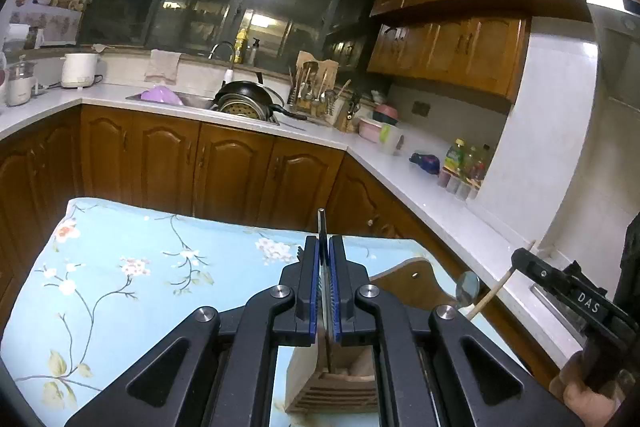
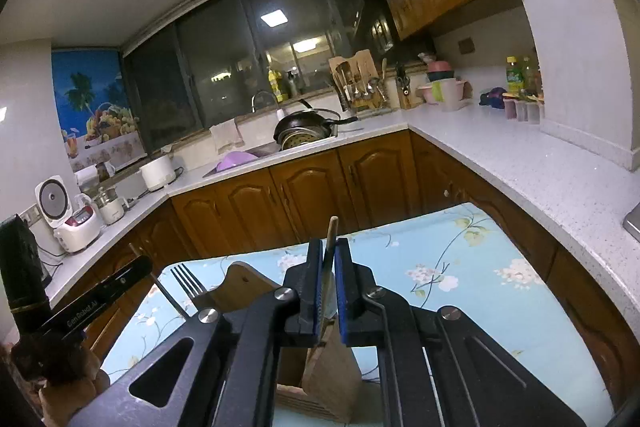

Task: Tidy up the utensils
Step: 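Lift both chopsticks into the wooden holder and open both tools, then move both open tools back down to the remaining utensils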

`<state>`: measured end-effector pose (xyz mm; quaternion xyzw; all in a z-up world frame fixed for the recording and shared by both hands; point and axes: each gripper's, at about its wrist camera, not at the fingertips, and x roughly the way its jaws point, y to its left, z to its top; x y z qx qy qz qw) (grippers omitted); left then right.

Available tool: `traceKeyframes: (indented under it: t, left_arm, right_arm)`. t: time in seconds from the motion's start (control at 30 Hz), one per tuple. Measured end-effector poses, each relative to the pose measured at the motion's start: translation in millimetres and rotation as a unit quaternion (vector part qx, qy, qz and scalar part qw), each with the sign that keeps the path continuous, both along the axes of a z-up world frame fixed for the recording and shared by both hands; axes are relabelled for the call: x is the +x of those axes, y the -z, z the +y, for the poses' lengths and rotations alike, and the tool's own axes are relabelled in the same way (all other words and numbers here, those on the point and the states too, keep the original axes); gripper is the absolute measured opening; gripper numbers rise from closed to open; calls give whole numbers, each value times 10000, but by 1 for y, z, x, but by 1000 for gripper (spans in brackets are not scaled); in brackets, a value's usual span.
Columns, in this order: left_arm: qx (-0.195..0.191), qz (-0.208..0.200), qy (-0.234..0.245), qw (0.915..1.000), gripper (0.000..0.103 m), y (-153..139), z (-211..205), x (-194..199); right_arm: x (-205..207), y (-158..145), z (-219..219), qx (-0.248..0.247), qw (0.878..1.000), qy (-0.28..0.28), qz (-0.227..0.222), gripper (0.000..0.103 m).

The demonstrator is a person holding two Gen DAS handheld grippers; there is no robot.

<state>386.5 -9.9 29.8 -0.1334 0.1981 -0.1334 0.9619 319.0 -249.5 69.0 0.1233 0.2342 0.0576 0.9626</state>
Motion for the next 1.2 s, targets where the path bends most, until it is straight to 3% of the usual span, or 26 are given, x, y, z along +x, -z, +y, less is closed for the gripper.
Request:
traceKeyframes:
  t: [0.2,0.27,0.33,0.37,0.4,0.5,0.6,0.73,1.2]
  left_arm:
    - [18,79,71,9999,4,0,10,-4]
    - [8,221,101,9997,8,1,13,-5]
    - [-101,310,84,9994,29,-2,21,-4]
    - [-150,304,46,9994,33,-4,24,-6]
    - [-183,303,22,9994,35,-5,28,-7]
    - [-191,370,-26,9991,40,-6,35,-14]
    - [-149,430,-120,9989,60,-9,41,-24]
    - [-174,471,-287,9983,73,-10,53,-48]
    - [-169,1099,-713,9912,78,11,88,-155]
  right_arm:
    - [3,-2,0,58,9999,-2,84,11]
    - [3,-1,-3,122,9998,14,130,13]
    - [2,-1,-7,268,9995,10,135,32]
    - [1,-2,-10,358,9993,3,104,55]
    - [-2,-2,-12,401,9992,17,70,72]
    - [-12,-6,-18,489,9988,100,4,74]
    - [-22,-6,-22,634,9980,59,21,86]
    - [-45,-3,-23,754,9972,-4,9,95]
    - [-124,38,4,547,9960,-393,582,96]
